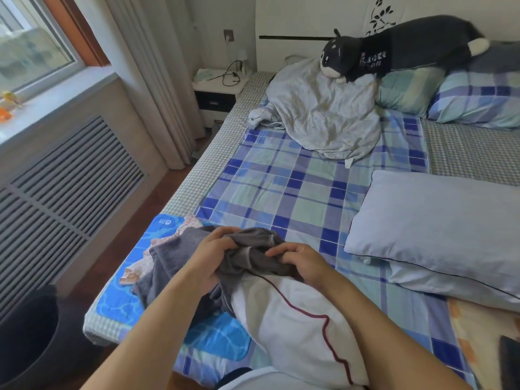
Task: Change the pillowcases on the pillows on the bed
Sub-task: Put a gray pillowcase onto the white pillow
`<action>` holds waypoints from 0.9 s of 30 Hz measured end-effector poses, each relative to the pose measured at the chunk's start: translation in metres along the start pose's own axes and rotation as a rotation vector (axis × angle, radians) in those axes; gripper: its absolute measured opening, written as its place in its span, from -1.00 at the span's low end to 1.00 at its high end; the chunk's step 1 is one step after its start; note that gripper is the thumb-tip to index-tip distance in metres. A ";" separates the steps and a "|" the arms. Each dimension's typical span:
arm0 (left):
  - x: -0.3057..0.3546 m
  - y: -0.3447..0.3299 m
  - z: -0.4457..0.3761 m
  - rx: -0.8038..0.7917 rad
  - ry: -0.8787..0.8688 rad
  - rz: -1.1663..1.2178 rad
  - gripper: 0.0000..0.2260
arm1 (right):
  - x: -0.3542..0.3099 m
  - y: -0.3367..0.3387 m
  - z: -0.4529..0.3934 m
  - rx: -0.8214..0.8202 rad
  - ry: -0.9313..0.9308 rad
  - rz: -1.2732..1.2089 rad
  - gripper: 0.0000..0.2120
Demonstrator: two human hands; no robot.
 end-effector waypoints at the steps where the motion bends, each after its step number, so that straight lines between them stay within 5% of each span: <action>1: 0.003 0.002 -0.002 0.085 -0.042 -0.053 -0.74 | -0.002 -0.005 0.002 -0.047 -0.023 -0.174 -0.63; 3: 0.007 -0.004 -0.001 0.134 -0.127 -0.201 -0.76 | -0.001 -0.010 -0.001 -0.078 -0.048 -0.520 -0.55; 6: -0.006 -0.026 0.008 -0.132 -0.117 -0.487 -0.60 | 0.009 -0.006 -0.008 -0.043 -0.070 -0.739 -0.53; 8: -0.010 -0.025 0.011 -0.228 -0.106 -0.600 -0.43 | 0.020 0.000 -0.010 -0.021 -0.079 -0.695 -0.53; 11: -0.003 -0.012 0.009 -0.111 -0.022 -0.186 -0.35 | 0.016 0.011 -0.010 0.008 -0.016 -0.309 -0.59; 14: -0.008 -0.032 0.018 -0.225 0.121 0.105 -0.35 | 0.000 0.010 -0.011 0.012 0.091 0.126 -0.63; 19: -0.021 -0.049 0.037 -0.393 0.283 0.103 -0.51 | 0.013 0.014 -0.010 0.153 0.010 -0.133 -0.56; 22: -0.025 -0.052 0.037 -0.446 0.201 -0.083 -0.50 | 0.019 0.016 -0.009 0.147 -0.035 -0.302 -0.52; 24: -0.027 -0.050 0.031 -0.380 0.095 -0.243 -0.39 | 0.016 0.017 -0.007 0.134 -0.015 -0.254 -0.54; 27: -0.021 -0.041 0.018 -0.185 -0.037 -0.332 -0.60 | 0.008 0.018 -0.003 0.119 0.025 -0.150 -0.61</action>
Point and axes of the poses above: each hand's wrist, its own z-axis away from the middle knuckle, its own y-axis out of the back of the hand, x = y × z, the point moved 8 cm from there along -z, towards the middle knuckle, and after that the axes turned 8 degrees about x, right-handed, at the moved point
